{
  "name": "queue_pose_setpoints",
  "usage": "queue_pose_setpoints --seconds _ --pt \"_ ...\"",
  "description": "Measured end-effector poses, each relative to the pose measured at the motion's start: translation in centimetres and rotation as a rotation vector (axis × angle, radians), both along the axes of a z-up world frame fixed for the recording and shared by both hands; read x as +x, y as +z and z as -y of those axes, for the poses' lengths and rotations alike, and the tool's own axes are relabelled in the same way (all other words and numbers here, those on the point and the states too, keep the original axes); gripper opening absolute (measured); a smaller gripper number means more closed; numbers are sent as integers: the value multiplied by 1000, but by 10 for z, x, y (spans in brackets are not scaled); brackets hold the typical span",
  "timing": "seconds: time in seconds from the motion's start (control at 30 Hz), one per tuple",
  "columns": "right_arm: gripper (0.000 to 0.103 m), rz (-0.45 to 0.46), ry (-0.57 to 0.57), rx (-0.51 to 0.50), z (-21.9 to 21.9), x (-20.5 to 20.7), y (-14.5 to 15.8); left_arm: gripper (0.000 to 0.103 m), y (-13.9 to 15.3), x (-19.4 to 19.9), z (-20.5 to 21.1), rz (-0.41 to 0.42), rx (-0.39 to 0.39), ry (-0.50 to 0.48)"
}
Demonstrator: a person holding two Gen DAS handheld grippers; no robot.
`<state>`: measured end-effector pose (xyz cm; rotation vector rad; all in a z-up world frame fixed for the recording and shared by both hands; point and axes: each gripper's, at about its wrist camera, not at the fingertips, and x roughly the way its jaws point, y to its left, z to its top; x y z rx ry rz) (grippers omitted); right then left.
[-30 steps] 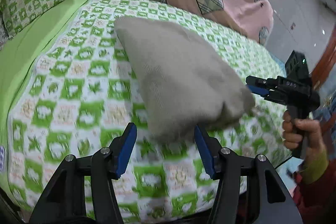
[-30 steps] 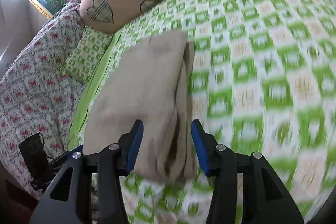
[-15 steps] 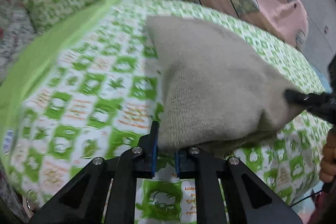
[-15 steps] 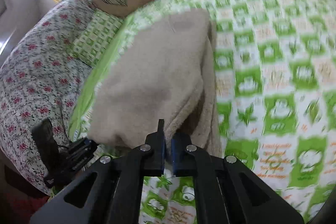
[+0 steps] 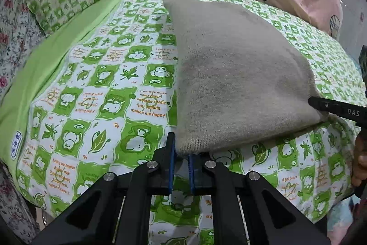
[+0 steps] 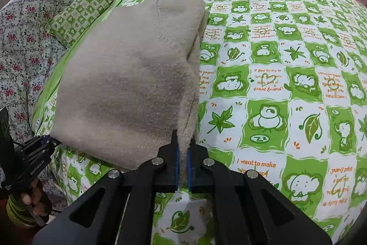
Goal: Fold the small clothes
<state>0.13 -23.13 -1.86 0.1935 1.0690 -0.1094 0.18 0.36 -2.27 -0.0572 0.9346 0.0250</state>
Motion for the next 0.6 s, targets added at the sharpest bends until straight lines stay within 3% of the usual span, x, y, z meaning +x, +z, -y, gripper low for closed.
queue_pose_setpoints --seconds 0.07,0.1,0.13,0.17,0.3,0.37,0.47,0.6 --pt "8 -7 2 -2 -1 0 1 11 1 -2 -1 -11 -24 -18" --pt "13 -9 0 -1 0 -2 2 13 3 -5 -3 -18 -42 -35" --pt "25 -11 -10 -1 2 -4 5 14 4 -8 -7 -25 -60 -51" --pt "29 -12 -25 0 2 -9 7 14 5 -11 -11 -31 -80 -64" --pt "29 46 -79 38 14 -22 32 15 24 -24 -31 -20 -170 -112" --pt "29 97 -89 35 16 -20 48 17 45 -17 -37 35 -195 -137" --pt "30 170 -72 77 12 4 66 20 69 10 -35 102 -233 -155" --pt "30 187 -49 110 3 45 65 20 88 60 -23 157 -249 -185"
